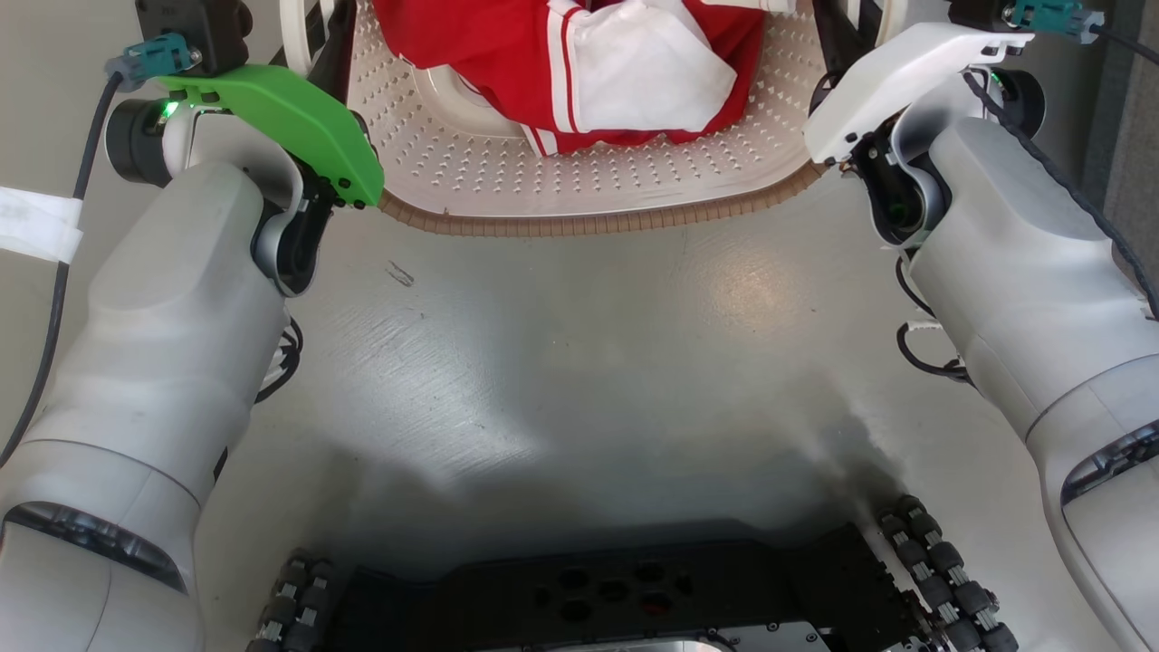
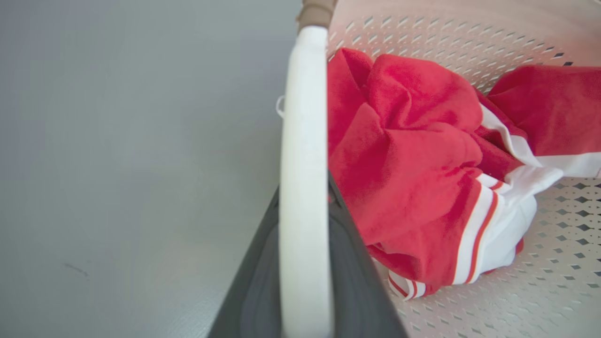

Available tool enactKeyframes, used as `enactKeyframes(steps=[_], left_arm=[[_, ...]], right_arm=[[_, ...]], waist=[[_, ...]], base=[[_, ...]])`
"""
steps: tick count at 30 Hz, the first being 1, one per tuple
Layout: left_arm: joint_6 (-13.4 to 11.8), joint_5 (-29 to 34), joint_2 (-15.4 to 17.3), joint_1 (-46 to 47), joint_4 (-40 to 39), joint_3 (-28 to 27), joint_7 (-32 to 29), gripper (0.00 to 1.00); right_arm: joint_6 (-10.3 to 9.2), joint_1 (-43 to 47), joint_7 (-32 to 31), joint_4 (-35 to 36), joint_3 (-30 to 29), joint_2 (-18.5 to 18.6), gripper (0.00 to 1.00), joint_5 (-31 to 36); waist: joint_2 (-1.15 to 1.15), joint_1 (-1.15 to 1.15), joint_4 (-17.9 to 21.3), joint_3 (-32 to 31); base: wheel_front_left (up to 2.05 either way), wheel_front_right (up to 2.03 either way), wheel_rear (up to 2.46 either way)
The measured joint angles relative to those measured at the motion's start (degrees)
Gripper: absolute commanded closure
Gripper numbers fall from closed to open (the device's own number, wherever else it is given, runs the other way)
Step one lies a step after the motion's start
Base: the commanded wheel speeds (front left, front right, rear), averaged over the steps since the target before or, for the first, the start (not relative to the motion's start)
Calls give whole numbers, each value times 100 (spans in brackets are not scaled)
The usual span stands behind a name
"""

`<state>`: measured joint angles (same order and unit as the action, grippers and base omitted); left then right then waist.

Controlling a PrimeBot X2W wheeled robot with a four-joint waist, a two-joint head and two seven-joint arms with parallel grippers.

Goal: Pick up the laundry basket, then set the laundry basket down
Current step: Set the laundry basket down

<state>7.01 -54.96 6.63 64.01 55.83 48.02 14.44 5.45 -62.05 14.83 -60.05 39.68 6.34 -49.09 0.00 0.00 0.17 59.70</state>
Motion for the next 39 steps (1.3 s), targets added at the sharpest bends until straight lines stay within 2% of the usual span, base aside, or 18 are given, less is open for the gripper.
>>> enactKeyframes(steps=[15, 16, 17, 18, 19, 20, 22, 39], left_arm=[[-3, 126, 5, 0, -70, -74, 24, 100], [-3, 141, 5, 0, -65, -75, 24, 100], [-3, 147, 4, -1, -58, -78, 24, 98], [-3, 169, 14, -1, -52, -88, 24, 74], [-3, 169, 14, -1, -52, -88, 24, 54], [5, 190, 35, -1, -47, -85, 25, 27], [23, 227, 32, -6, -43, -64, 24, 0], [32, 229, 29, -215, 109, -131, 24, 0]], right_arm=[[-9, 59, -5, 69, -253, -3, 100, 234], [-10, 68, -5, 68, -267, -9, 82, 234], [-9, 79, -5, 66, -281, -19, 57, 234], [3, 99, -7, 66, -296, -25, 15, 235], [3, 99, -7, 66, -296, -25, 0, 235], [9, 120, -7, 67, -325, -33, 0, 235], [8, 129, -7, 58, -359, -56, 0, 235], [1, 311, -7, 8, -619, -86, 0, 396]], waist=[[0, 0, 8, 67], [0, 0, 7, 65], [0, 0, 6, 61], [0, 0, 6, 55], [0, 0, 6, 55], [0, 0, 6, 48], [0, 0, 7, 31], [0, 0, 20, -284]], base=[[0, 0, 0], [0, 0, 0], [0, 0, 0], [0, 0, 0], [0, 0, 0], [0, 0, 0], [0, 0, 0], [0, 0, 0]])
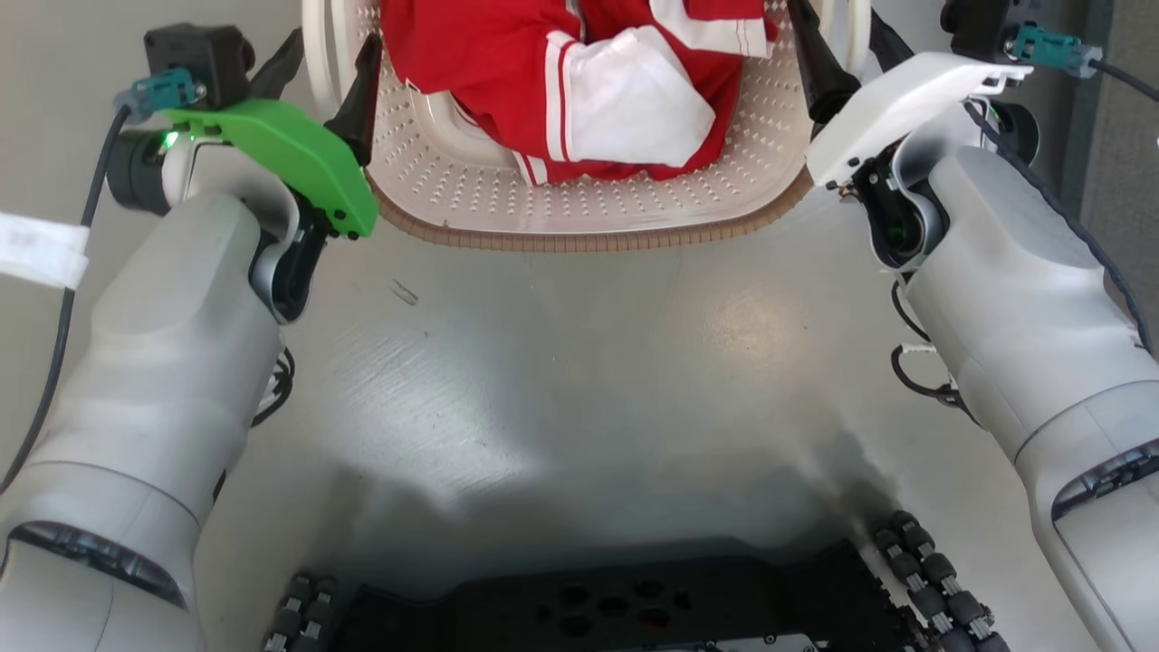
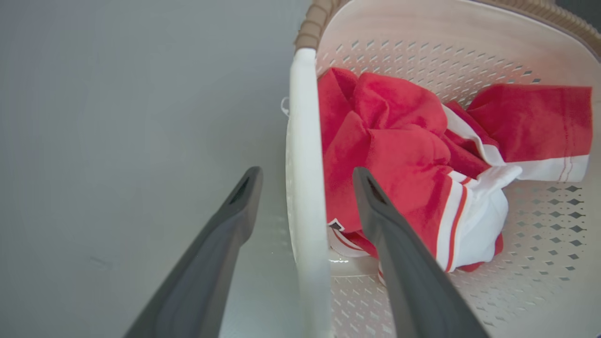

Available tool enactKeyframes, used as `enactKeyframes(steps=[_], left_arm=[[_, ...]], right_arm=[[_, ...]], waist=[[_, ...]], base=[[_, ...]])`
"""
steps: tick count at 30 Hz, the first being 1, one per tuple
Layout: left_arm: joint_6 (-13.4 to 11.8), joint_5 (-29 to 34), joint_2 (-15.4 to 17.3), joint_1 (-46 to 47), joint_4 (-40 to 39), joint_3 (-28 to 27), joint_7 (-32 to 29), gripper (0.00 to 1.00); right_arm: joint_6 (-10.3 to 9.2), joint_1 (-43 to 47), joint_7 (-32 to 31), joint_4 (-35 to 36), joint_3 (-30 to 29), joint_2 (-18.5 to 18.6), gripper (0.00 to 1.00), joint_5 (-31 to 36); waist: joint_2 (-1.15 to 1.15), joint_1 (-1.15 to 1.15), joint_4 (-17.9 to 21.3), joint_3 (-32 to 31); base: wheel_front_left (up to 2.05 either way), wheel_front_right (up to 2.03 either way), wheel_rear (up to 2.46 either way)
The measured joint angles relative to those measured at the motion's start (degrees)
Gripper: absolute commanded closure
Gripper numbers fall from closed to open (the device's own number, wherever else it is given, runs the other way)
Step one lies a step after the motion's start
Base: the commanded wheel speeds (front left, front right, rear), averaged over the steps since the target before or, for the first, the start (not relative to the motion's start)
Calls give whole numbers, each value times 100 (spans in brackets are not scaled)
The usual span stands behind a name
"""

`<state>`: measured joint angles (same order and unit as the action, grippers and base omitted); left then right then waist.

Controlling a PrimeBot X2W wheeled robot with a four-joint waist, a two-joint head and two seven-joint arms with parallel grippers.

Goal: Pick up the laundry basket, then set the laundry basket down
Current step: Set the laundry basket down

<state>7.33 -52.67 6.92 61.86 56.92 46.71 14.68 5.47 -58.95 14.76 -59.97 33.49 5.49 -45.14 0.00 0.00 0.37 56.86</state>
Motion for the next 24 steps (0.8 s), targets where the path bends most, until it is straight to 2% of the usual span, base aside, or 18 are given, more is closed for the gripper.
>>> enactKeyframes(steps=[12, 24], left_arm=[[0, 103, 31, -483, -357, -105, 0, 0], [5, 393, 248, -917, -965, -610, 0, 0]], right_arm=[[10, 393, 0, 327, -312, 1, 0, 249], [53, 903, 0, 935, -613, 36, 0, 670]], waist=[[0, 0, 43, -637], [0, 0, 98, -1478]], base=[[0, 0, 0], [0, 0, 0]])
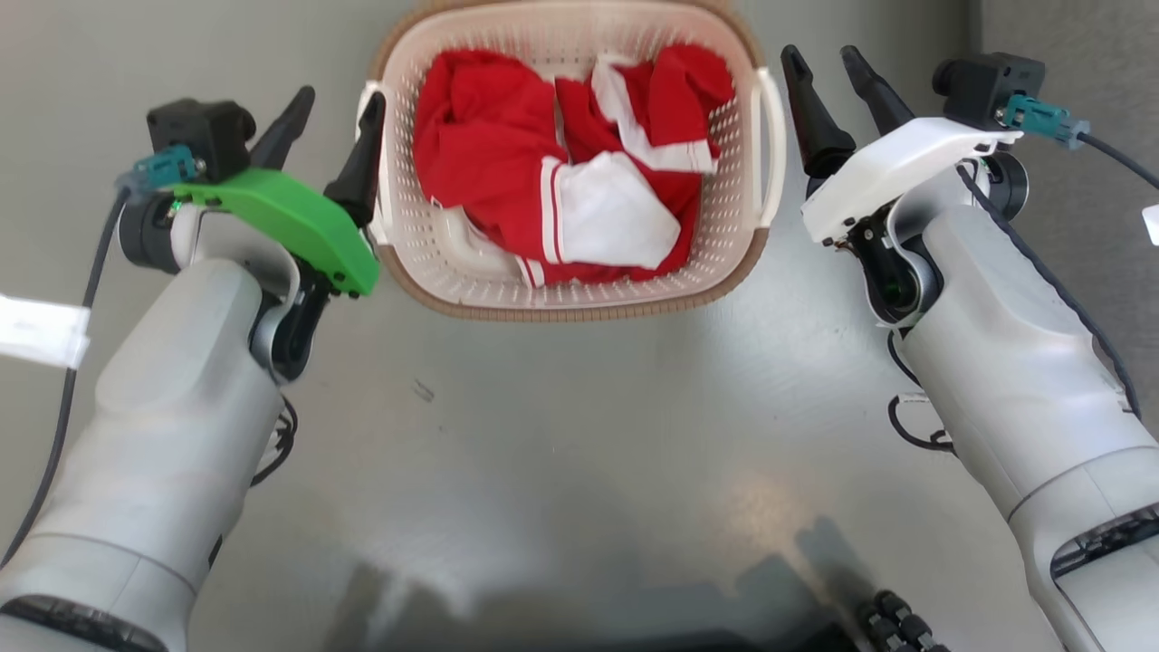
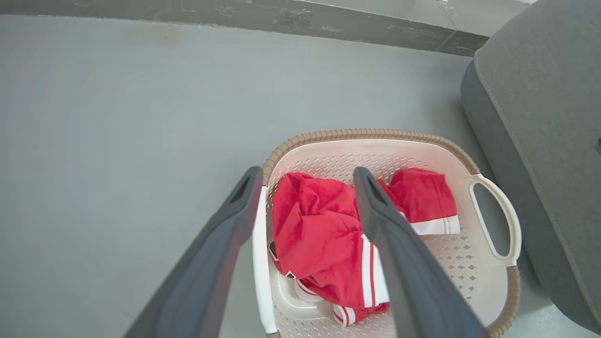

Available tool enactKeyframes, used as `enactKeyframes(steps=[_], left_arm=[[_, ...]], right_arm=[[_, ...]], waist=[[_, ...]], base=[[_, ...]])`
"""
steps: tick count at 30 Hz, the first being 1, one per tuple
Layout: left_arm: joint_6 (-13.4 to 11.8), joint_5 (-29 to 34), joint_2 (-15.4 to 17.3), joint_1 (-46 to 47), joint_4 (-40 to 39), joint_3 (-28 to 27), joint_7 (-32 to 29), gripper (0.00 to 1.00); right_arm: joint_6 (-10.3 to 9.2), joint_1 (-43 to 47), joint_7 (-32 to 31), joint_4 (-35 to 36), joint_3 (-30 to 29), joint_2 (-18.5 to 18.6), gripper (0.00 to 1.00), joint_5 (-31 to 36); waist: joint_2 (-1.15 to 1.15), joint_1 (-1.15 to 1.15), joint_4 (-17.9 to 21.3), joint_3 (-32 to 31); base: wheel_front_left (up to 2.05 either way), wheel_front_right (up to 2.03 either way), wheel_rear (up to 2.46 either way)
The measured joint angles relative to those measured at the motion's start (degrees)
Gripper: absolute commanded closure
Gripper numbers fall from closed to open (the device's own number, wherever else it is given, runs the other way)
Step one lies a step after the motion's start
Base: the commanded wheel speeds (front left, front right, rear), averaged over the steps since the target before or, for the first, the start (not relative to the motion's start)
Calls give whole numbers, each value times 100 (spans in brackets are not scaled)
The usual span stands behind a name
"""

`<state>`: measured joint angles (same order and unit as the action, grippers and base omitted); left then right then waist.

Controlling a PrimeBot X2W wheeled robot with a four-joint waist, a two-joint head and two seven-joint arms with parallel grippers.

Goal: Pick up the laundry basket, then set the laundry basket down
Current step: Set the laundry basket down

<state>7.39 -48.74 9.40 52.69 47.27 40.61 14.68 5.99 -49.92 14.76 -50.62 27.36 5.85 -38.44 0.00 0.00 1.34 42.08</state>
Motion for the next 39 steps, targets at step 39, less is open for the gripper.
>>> enactKeyframes(steps=[39], left_arm=[[-88, 1410, 126, -2975, -2234, -2297, 0, 0]], right_arm=[[-105, 2854, 0, 2664, -1556, -13, 0, 1449]], waist=[[0, 0, -97, -2861]], base=[[0, 0, 0]])
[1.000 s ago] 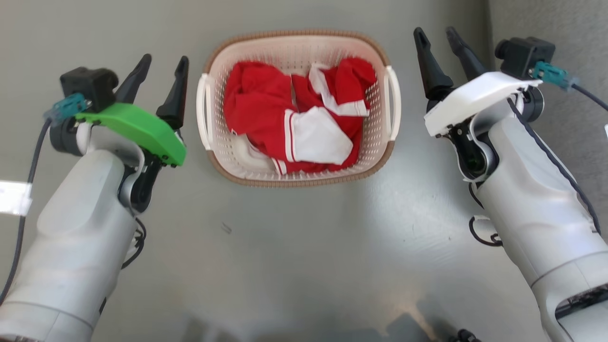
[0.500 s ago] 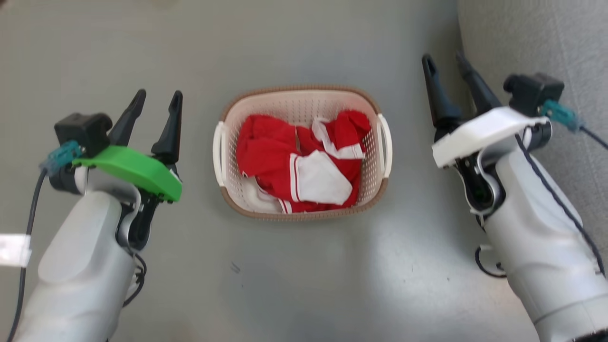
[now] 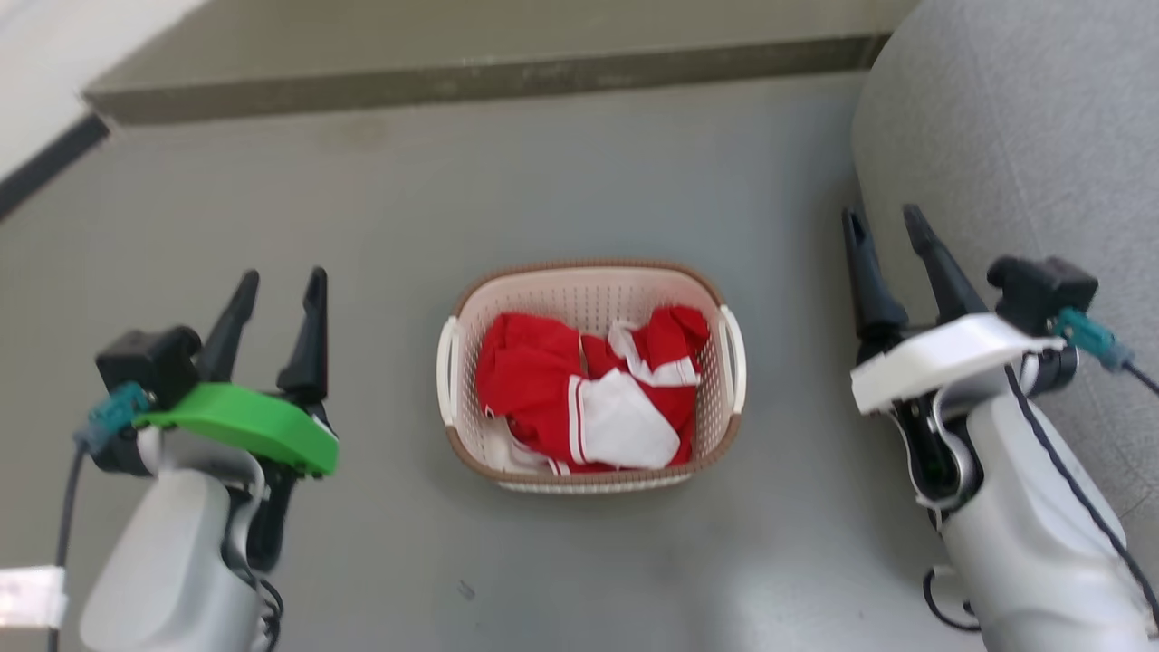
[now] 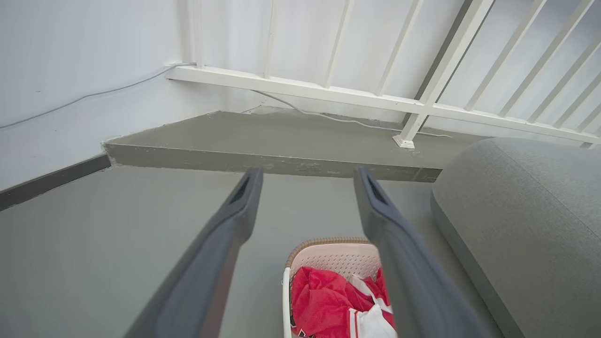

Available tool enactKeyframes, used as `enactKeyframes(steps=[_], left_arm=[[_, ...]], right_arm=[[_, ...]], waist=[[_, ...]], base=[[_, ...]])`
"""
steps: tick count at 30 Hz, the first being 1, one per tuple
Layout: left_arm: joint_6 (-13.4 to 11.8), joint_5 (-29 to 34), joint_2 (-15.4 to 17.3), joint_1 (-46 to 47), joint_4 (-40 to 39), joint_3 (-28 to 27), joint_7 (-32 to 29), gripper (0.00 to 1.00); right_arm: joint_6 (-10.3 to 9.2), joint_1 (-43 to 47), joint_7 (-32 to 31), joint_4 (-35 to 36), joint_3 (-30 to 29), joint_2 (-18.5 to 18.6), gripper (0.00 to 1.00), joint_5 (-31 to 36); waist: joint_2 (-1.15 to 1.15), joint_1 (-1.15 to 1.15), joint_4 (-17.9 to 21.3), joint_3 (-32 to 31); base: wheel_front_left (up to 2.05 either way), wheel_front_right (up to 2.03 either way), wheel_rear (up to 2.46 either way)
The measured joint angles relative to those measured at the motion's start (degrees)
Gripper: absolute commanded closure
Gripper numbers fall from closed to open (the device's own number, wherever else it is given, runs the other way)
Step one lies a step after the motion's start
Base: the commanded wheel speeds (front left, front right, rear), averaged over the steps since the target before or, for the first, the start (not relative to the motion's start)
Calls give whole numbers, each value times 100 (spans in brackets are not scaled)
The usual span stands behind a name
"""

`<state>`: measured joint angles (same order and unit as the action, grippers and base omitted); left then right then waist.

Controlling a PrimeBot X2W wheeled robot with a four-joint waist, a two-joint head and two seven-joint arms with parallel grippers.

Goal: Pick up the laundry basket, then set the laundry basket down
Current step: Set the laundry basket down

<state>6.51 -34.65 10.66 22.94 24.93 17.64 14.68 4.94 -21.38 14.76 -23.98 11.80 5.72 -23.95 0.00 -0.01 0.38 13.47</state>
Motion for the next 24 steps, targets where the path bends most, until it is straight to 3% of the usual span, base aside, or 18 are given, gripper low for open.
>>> enactKeyframes(steps=[24], left_arm=[[-31, 679, -343, -1530, -765, -427, -1, 0]], right_arm=[[-58, 1460, 0, 691, -277, -30, 0, 447]], waist=[[0, 0, -24, -1270]], base=[[0, 0, 0]])
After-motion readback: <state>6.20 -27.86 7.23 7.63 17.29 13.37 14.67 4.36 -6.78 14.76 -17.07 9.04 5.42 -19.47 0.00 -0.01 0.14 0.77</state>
